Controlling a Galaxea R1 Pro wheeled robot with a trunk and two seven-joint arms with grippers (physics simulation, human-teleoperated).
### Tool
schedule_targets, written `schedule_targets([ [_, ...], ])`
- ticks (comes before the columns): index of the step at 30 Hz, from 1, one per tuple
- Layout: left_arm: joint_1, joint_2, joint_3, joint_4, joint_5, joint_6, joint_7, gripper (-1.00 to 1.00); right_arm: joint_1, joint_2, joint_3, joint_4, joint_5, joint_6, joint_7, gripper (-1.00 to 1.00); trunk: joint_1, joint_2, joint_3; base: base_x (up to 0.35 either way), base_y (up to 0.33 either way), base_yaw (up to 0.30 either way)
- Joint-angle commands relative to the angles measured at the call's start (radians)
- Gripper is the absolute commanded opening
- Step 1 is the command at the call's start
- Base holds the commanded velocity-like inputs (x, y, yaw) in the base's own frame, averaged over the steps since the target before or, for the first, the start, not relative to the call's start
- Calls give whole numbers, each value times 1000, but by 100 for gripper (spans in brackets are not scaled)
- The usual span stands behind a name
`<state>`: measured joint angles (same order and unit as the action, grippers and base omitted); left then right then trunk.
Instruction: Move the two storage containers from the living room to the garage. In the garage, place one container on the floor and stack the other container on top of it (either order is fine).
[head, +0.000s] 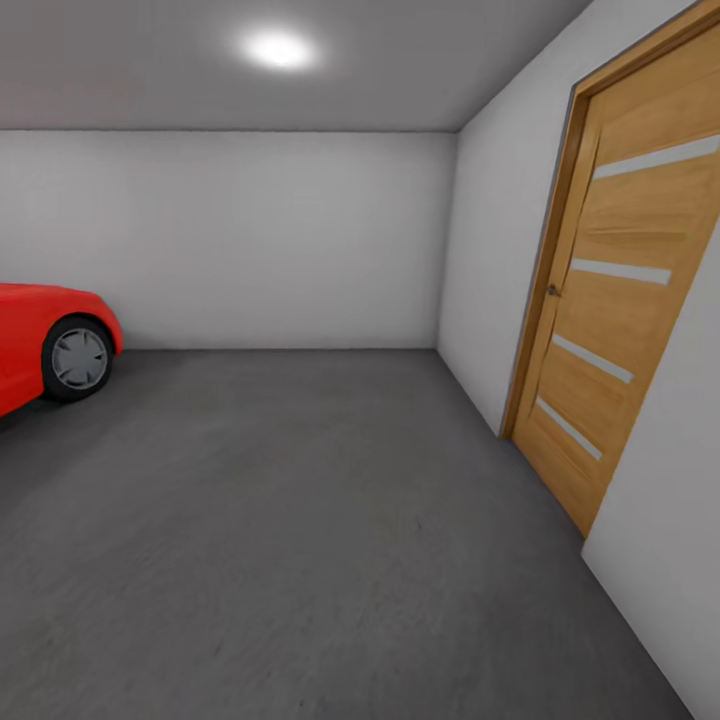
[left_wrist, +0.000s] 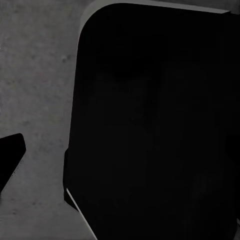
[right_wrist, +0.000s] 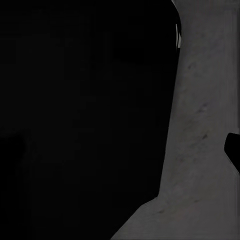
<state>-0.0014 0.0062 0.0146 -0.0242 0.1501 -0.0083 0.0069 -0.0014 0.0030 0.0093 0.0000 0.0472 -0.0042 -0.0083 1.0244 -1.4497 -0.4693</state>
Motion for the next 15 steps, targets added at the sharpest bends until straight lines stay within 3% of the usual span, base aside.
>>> schedule_targets([
  [1, 0, 0, 1, 0, 7, -1, 1, 100, 0, 0, 0, 0, 5, 0, -1, 100, 1, 0, -1, 319, 0, 0],
  [15, 0, 0, 1, 0, 8, 5, 1, 100, 0, 1, 0, 0, 5, 0, -1, 100, 1, 0, -1, 319, 9, 0],
])
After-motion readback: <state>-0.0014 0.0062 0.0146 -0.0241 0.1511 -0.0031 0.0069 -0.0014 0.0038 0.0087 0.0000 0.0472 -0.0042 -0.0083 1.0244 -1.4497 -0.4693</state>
